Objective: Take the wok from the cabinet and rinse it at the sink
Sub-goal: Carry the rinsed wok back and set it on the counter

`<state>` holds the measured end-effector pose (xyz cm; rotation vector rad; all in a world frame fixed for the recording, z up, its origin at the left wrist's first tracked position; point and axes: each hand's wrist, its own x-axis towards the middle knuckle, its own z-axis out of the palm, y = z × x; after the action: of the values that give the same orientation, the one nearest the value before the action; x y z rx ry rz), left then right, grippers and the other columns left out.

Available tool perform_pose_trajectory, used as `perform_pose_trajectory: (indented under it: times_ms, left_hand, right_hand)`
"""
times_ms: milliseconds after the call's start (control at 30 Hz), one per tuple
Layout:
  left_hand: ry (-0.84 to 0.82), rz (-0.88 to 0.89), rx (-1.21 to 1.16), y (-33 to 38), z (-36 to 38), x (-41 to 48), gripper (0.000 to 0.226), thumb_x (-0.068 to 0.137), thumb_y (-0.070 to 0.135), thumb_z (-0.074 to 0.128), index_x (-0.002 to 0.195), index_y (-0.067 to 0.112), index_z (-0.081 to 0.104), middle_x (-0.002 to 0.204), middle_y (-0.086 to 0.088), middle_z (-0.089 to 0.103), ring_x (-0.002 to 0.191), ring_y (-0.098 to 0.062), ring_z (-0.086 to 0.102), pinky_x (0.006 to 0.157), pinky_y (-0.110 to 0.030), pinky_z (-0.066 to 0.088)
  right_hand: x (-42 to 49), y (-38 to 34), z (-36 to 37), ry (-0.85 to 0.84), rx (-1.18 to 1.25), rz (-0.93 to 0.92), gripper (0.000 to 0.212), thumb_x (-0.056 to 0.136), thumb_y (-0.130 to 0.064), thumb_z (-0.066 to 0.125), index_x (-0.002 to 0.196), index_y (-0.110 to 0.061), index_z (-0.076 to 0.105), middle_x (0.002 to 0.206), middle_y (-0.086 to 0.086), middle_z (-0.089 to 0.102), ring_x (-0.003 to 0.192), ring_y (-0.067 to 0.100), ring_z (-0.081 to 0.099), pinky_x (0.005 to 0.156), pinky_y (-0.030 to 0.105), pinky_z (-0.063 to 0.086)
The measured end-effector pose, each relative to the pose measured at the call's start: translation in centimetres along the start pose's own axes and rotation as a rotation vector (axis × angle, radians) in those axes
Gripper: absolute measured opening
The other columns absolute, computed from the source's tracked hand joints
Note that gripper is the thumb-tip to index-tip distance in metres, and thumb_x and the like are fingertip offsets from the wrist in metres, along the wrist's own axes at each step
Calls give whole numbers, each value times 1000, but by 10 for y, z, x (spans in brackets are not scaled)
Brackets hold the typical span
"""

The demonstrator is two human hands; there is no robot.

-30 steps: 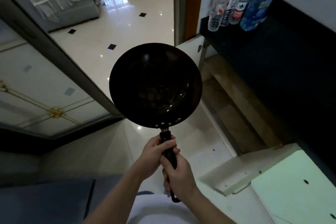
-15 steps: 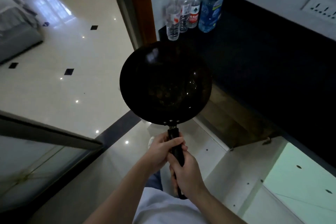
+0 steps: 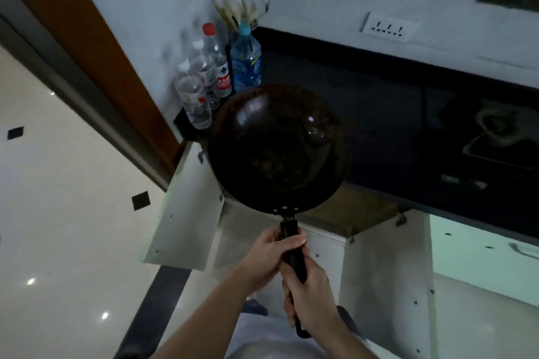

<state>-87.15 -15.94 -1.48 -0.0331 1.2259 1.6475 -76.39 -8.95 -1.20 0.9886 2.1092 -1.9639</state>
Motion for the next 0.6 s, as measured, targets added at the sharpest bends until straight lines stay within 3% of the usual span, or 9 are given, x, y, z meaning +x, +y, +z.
perform_pose_trajectory:
  times_ms: [100, 267, 433, 600]
  left_hand:
    - [-78, -29, 54, 10, 2, 17, 8, 93, 2, 60, 101, 0, 61, 81, -14, 65, 86, -28, 63, 101, -47, 47]
    - [-132, -88, 125, 19, 17, 50, 7, 92, 1, 61, 99, 0, 63, 80, -15, 66, 87, -31, 60, 100, -50, 46]
    - [-188, -147, 204, 26, 38, 91, 7, 91, 7, 64, 96, 4, 66, 82, -13, 67, 90, -30, 60, 101, -49, 45]
    - [-175, -171, 126, 40, 65, 136, 17, 88, 2, 66, 104, -3, 62, 79, -15, 66, 80, -29, 64, 95, -45, 48]
  right_hand:
    - [7, -6, 0, 98, 6, 17, 8, 99, -18, 55, 93, -14, 58, 48, 0, 55, 38, 17, 51, 38, 27, 41]
    - [25, -5, -12, 254, -22, 59, 4, 96, -26, 59, 94, -26, 61, 52, -1, 59, 43, 14, 56, 46, 31, 45]
    - [46, -11, -39, 304, 46, 75, 7, 96, -27, 57, 94, -23, 62, 55, 2, 61, 43, 14, 57, 47, 34, 46]
    - [71, -32, -75, 320, 138, 33, 9, 98, -18, 55, 92, -16, 61, 51, 5, 56, 36, 18, 51, 37, 27, 39]
